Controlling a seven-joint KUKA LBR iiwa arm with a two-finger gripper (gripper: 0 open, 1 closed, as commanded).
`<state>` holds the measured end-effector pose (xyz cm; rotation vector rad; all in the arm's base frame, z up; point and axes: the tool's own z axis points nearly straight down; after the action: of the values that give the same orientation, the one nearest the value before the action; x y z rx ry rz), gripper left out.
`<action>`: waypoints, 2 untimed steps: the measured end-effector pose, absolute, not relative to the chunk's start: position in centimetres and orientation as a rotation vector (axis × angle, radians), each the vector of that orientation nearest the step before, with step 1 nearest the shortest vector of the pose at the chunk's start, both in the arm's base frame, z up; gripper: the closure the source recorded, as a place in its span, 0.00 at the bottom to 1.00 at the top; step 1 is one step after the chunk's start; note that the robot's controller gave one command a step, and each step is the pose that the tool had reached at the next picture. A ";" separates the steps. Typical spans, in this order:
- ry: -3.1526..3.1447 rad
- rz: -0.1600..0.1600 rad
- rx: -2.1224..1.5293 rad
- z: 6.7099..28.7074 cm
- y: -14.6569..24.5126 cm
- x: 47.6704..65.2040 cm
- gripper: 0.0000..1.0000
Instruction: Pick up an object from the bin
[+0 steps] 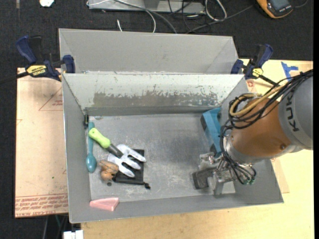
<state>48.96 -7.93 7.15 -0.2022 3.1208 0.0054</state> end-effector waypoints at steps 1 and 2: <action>3.121 0.005 -0.202 7.2 -7.9 49.0 1.00; 3.124 0.006 -0.203 10.2 -7.9 48.8 1.00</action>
Offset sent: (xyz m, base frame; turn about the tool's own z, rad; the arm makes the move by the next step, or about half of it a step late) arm 0.0000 0.0000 0.0552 -0.0001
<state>48.84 -7.88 10.21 -0.2028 3.1239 0.0061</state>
